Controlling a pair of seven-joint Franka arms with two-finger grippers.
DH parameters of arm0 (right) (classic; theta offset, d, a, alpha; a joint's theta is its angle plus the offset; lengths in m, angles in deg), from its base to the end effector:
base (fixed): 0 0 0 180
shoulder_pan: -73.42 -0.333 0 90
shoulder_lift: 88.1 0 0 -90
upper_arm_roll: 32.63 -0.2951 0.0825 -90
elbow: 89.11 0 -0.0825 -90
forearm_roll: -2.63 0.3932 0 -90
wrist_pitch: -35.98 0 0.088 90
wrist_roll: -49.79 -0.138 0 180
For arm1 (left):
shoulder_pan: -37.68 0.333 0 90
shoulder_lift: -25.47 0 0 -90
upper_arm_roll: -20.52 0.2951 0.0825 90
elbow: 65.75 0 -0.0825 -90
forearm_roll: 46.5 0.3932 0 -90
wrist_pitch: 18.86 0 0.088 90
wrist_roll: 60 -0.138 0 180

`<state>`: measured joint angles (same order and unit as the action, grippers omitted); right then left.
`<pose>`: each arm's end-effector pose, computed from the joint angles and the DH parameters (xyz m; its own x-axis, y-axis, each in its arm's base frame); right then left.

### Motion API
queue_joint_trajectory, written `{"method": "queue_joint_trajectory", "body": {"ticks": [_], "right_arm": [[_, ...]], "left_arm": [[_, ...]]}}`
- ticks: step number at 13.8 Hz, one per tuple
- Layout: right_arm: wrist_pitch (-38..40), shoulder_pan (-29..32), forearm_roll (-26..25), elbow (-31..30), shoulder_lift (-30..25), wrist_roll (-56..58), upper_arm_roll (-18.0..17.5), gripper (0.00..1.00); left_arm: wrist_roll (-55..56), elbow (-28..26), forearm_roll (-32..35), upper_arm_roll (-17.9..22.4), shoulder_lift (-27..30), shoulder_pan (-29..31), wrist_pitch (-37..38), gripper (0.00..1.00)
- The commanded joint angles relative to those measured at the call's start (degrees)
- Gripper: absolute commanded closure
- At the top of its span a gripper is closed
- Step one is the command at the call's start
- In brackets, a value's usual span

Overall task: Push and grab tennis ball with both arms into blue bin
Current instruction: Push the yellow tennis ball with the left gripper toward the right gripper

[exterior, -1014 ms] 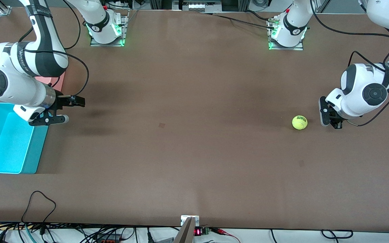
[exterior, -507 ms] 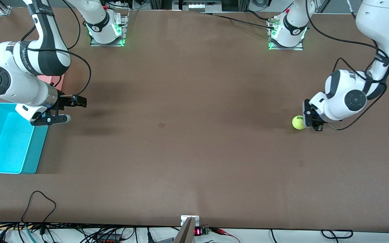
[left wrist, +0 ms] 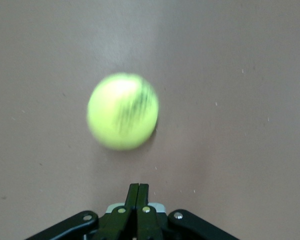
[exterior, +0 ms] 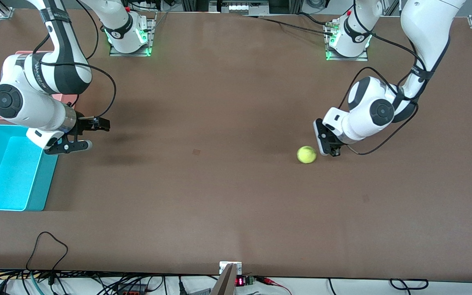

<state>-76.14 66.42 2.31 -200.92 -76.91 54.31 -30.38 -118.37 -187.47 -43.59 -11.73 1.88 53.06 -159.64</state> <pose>0.5713 0.0472 0.3095 0.9687 0.1610 -0.1890 0.1634 -0.9866 -0.0026 0.5453 -0.1749 0.1857 0.2565 -0.9550 0.1489 -0.9643 -0.2424 0.1068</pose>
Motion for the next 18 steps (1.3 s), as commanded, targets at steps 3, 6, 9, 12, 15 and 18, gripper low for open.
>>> {"method": "queue_joint_trajectory", "body": {"ticks": [3,6,9,12,15,18], "right_arm": [[-1.44,0.06,-0.64,-0.69,-0.03,-0.56,0.04,0.00],[-3.11,-0.12,-0.64,-0.69,0.32,-0.56,0.04,0.00],[-3.90,-0.12,-0.56,-0.51,0.76,-0.48,0.04,0.00],[-7.67,0.23,-0.73,0.01,2.60,0.05,0.04,0.00],[-12.32,0.32,-0.73,0.54,4.45,0.14,0.22,0.00],[-14.71,0.23,-0.65,2.73,7.34,0.23,0.13,0.00]], "left_arm": [[-1.84,0.34,-0.62,0.88,3.36,1.76,5.15,1.00],[-2.01,1.30,3.13,1.49,6.88,3.42,8.32,1.00],[-2.10,8.05,7.19,1.50,7.51,6.41,19.44,1.00],[-1.84,17.10,14.58,1.50,7.42,6.86,31.93,1.00],[-1.40,24.49,14.58,1.67,7.51,7.82,39.95,0.81],[-1.74,33.02,14.67,1.67,7.07,8.61,48.64,0.00]]}}
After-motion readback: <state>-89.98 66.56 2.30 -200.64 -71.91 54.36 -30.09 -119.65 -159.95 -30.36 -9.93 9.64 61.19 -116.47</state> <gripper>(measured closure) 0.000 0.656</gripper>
